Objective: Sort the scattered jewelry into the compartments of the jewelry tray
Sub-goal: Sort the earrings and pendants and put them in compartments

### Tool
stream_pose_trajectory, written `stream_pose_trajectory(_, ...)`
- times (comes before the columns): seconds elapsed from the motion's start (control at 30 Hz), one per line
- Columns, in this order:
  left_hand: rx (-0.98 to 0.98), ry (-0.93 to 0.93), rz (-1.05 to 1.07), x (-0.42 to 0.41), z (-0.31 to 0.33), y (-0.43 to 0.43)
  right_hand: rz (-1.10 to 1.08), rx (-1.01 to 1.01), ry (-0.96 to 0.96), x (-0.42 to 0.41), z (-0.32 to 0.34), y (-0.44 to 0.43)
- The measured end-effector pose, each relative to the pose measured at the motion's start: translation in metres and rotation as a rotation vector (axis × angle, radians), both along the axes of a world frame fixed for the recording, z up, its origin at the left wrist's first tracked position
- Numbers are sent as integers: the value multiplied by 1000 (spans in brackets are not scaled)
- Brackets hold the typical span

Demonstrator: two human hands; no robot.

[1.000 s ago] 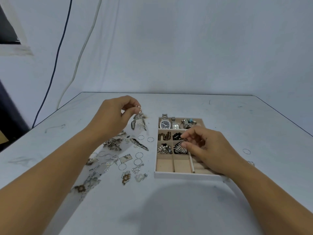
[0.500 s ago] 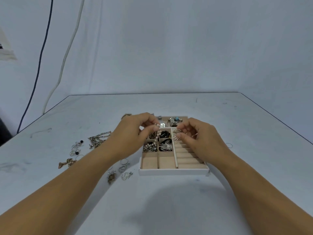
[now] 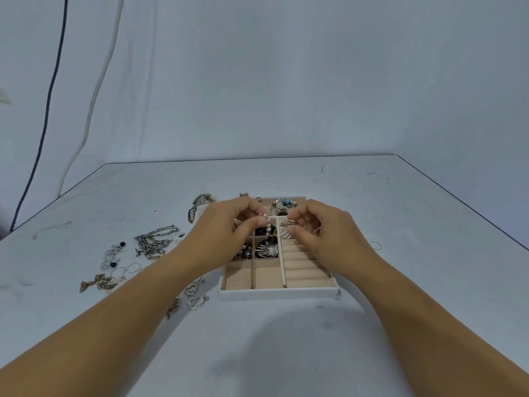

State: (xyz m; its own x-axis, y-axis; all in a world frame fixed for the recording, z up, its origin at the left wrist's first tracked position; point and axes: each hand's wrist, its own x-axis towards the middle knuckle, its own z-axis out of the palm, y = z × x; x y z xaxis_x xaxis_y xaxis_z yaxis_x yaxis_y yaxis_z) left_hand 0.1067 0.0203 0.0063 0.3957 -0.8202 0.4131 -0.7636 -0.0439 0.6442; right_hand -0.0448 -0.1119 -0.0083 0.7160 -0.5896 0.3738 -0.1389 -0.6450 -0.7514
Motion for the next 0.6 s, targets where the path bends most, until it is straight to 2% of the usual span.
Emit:
stream_pose_trajectory(0.1,4,-3,6,1,0,0,-9,-21,15,0,0,-2)
stream_pose_trajectory(0.33,206,-258,-24,9,-5,5,21,-11,18,0,0,0)
stream_pose_trajectory(0.6,259,-422,-85,9,-7,18,43,-6,39,2,-1,2)
